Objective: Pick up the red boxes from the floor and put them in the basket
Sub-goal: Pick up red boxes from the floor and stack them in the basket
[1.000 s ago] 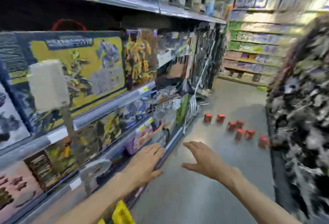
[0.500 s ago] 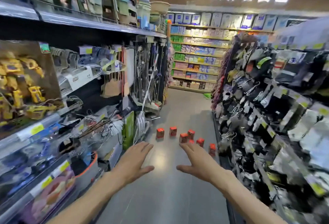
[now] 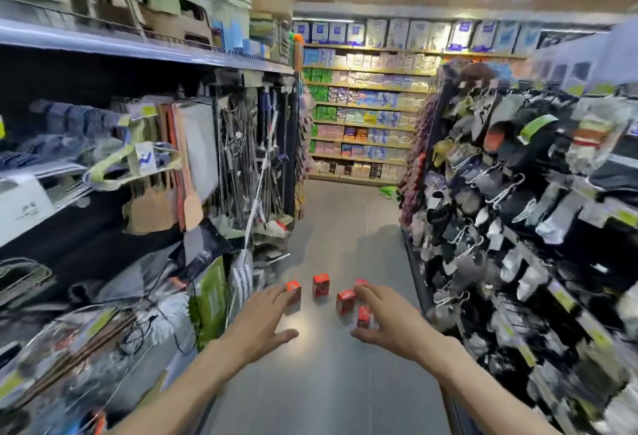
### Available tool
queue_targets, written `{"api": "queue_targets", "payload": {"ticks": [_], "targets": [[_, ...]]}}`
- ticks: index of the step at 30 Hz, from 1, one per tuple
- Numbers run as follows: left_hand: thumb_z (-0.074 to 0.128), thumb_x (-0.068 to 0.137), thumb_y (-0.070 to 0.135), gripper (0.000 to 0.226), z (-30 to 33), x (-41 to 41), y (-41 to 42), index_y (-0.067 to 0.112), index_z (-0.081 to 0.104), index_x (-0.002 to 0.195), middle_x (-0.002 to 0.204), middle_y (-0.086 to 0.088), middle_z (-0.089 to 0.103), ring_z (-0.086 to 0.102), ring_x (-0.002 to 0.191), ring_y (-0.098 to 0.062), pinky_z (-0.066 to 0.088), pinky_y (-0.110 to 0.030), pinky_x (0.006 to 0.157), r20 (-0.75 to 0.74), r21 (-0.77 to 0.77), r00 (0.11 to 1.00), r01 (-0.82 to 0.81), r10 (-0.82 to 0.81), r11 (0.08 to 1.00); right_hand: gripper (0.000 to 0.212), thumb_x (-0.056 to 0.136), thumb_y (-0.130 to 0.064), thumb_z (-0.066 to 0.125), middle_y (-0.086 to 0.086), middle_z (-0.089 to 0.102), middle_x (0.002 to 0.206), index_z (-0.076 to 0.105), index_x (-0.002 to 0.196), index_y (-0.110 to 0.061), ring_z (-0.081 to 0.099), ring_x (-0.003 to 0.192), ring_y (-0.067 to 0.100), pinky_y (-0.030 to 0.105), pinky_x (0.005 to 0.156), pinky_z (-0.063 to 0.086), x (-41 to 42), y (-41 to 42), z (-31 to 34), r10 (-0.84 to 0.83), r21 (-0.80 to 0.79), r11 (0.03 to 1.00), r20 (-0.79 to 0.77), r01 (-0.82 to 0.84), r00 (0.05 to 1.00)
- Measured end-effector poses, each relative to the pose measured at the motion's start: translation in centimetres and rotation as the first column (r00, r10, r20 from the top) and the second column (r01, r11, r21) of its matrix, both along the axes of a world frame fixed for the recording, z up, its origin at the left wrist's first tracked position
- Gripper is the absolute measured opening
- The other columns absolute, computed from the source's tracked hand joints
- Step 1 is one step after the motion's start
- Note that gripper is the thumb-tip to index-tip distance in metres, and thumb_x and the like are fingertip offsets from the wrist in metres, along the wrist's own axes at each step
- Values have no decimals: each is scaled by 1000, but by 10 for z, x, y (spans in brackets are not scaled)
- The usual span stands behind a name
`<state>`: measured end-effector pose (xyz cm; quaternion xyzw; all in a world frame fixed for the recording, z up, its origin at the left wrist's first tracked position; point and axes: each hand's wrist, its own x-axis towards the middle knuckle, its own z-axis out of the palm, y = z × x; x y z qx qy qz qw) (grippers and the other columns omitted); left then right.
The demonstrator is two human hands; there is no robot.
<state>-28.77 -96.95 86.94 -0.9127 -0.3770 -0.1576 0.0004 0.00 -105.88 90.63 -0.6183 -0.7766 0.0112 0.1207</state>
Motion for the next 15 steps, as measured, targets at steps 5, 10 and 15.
{"api": "queue_targets", "payload": {"ticks": [5, 10, 15], "targets": [[55, 80, 64, 78, -6, 47, 124, 17, 40, 141, 141, -8, 49, 47, 128, -29, 27, -32, 106, 1, -8, 1000, 13, -13, 1000, 88, 75, -65, 56, 0, 42, 147, 34, 147, -19, 39, 134, 21, 30, 111, 32, 51, 127, -17, -32, -20, 999, -9, 32, 999], [65, 77, 58, 81, -24, 98, 260, 12, 44, 140, 140, -13, 50, 47, 129, -31, 34, -37, 109, -8, -13, 1000, 11, -11, 1000, 88, 82, -55, 63, 4, 34, 153, 25, 151, -18, 33, 138, 23, 31, 113, 28, 100, 264, -29, -9, -40, 999, 18, 10, 1000], [64, 80, 59, 82, -35, 140, 395, 11, 43, 143, 144, -10, 47, 44, 132, -29, 33, -37, 111, -15, -17, 999, -33, 33, 999, 91, 82, -56, 65, 7, 31, 155, 24, 152, -16, 33, 139, 27, 34, 114, 28, 152, 415, -34, 29, -72, 997, 61, -25, 998]]}}
